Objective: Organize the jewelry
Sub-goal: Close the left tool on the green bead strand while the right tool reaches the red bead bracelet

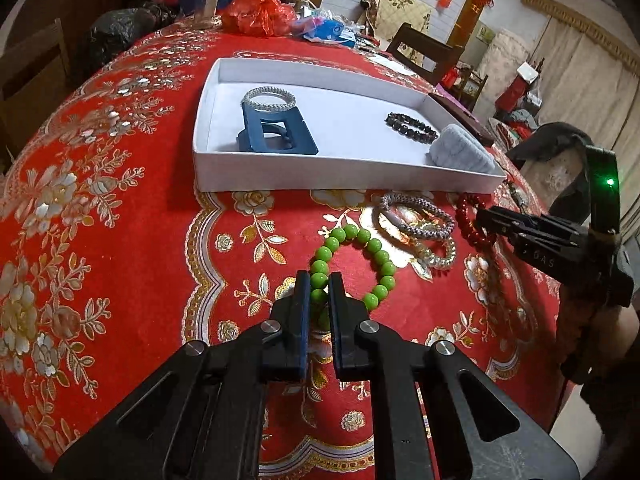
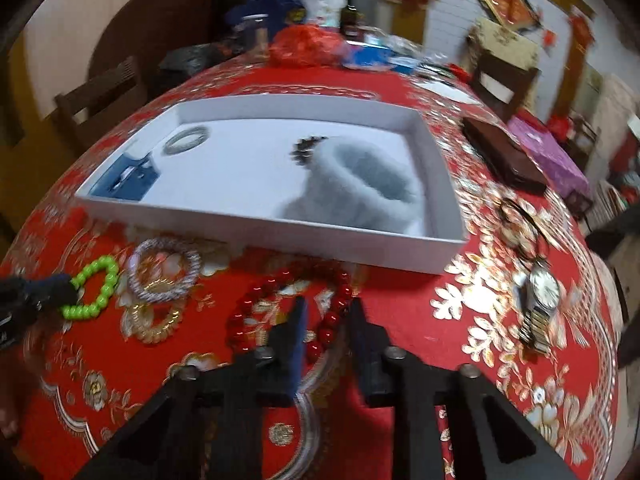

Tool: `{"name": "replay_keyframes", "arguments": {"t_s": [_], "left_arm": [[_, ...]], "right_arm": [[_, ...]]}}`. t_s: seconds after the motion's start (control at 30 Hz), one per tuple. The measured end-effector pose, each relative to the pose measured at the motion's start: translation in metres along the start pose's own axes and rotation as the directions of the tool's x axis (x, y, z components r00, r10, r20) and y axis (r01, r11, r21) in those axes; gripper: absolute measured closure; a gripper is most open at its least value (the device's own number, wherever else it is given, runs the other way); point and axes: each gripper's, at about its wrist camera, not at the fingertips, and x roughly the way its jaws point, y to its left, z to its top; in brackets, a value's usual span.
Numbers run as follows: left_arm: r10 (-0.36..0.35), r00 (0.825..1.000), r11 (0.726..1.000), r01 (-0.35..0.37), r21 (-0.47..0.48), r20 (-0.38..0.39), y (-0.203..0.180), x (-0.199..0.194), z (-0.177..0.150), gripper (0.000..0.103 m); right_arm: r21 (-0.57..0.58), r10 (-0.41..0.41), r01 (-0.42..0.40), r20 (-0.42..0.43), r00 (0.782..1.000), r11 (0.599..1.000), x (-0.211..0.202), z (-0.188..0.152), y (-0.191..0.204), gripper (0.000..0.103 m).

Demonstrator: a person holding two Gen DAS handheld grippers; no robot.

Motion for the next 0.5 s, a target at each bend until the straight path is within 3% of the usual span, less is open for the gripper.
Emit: {"name": "replay_keyframes", "arguments": {"t_s": [0.1,0.27,0.5], "left_arm": [[-0.003,1.000,1.000,0.003,-0.002,0.000,0.001,-0.002,-0.003,0.096],[0.007,1.000,1.000,-0.007,0.006,0.000,0.000,0.000,-0.001,0.096],[0.019,1.000,1.000,-0.019,0.012,0.002,-0.003,0.002,0.000,0.096]], "right_arm": [[0.006,0.018,-0.018,-0.001,1.000,1.000,-0.003,-0.003,-0.002,0.094],[0.046,0.044,-0.043,-0.014,0.999,0.998,-0.019,-0.018,0.000,0.095],[0.136,0.076,-0.086,0.081,0.994,0.987,-0.068,-0.031,-0.001,0.095]]}}
